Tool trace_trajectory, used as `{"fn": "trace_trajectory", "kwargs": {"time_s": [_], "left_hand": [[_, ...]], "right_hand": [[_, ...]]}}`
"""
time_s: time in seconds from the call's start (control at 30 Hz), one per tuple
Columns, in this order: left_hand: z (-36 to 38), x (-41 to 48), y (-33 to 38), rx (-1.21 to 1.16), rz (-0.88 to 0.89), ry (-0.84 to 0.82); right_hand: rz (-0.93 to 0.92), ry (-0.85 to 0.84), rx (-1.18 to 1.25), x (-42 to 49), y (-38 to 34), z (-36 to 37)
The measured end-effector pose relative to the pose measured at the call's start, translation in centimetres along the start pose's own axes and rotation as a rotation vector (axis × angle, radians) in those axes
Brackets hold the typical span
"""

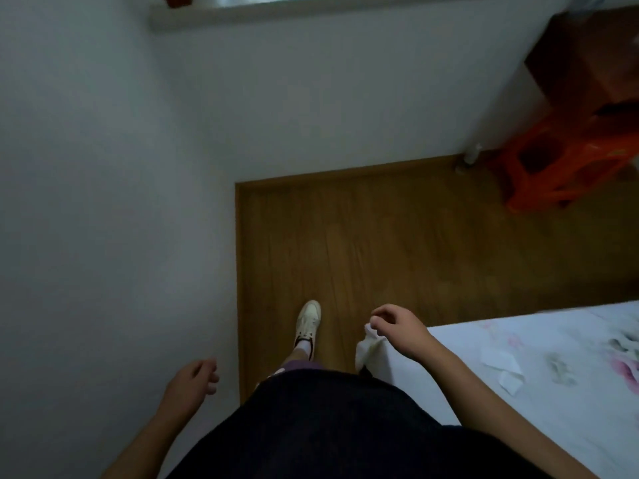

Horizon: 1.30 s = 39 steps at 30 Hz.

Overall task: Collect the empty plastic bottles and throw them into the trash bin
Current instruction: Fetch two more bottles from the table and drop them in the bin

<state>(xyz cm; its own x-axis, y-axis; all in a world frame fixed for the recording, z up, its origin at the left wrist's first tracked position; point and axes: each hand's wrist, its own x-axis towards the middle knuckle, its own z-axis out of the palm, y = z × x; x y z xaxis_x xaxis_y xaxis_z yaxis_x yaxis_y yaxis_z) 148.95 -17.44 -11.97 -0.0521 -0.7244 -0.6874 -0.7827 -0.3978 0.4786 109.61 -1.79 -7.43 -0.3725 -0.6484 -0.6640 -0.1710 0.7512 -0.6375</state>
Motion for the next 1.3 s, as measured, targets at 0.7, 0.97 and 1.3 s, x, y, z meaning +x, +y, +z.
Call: {"fn": "trace_trajectory", "kwargs": {"time_s": [0.7,0.97,1.3], "left_hand": [[16.8,20.5,54.5,0.698,0.446,-0.505],[23.4,22.2,67.1,0.659,0.531,-0.404],[38.8,24.7,81.8,0.809,0.578,-0.443]], "right_hand": [[0.697,0.407,0.732,8.7,8.6,-15.8],[0.469,0.502,0.720,17.9,6.0,-33.1],[0.463,0.700,0.753,20.6,9.8,-48.2]]}}
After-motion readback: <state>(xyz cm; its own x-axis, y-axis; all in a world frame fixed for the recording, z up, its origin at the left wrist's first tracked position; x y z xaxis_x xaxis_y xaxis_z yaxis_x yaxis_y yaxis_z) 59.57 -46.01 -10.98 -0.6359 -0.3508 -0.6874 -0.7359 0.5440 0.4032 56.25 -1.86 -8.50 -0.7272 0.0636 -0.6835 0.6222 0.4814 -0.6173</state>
